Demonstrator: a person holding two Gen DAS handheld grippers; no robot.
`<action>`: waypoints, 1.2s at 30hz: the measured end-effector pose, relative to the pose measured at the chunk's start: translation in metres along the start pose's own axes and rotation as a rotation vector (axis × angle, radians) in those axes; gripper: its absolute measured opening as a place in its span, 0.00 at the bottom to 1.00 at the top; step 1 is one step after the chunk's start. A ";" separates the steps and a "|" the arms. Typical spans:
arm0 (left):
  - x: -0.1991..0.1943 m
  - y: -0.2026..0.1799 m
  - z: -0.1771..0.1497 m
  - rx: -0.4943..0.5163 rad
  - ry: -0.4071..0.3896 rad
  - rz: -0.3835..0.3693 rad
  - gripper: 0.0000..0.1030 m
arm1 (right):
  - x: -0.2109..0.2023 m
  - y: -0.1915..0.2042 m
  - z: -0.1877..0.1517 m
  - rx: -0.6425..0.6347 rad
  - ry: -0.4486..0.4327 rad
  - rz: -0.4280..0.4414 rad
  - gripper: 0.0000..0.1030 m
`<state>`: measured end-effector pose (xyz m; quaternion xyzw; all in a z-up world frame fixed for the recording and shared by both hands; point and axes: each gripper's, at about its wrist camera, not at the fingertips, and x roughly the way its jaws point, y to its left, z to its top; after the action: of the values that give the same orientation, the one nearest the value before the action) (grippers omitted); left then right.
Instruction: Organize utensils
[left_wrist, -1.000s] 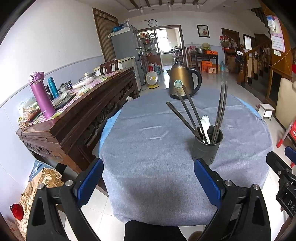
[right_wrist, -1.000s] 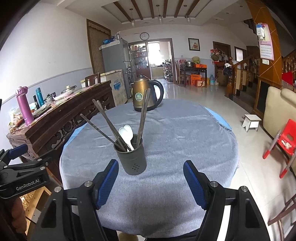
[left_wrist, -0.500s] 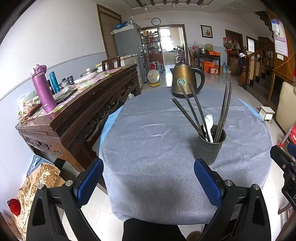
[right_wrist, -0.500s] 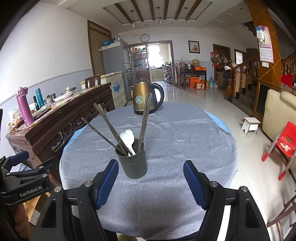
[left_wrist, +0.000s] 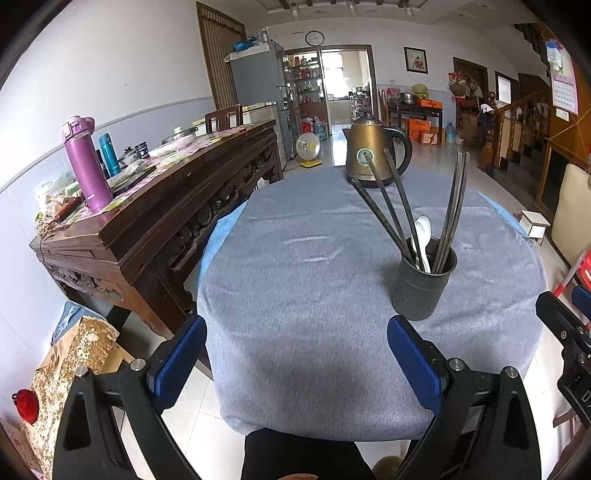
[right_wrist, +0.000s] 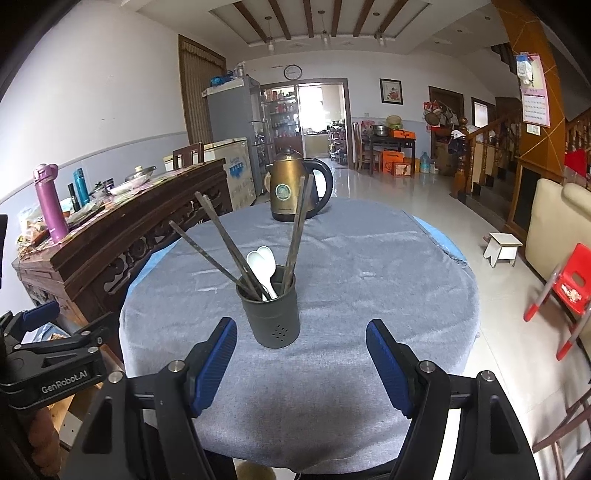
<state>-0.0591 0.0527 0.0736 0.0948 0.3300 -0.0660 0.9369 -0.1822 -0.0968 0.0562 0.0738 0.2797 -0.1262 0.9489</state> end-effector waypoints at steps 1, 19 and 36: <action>0.000 0.001 0.000 -0.001 -0.003 0.000 0.95 | -0.001 0.000 0.000 -0.002 -0.002 -0.001 0.74; 0.001 0.010 -0.003 -0.006 -0.015 -0.017 0.95 | -0.003 0.008 0.009 -0.017 -0.032 -0.021 0.74; 0.002 0.018 0.007 -0.006 -0.036 -0.010 0.95 | 0.009 0.016 0.021 -0.020 -0.034 -0.008 0.74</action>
<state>-0.0501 0.0689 0.0806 0.0892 0.3137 -0.0715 0.9426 -0.1597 -0.0875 0.0705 0.0609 0.2650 -0.1282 0.9538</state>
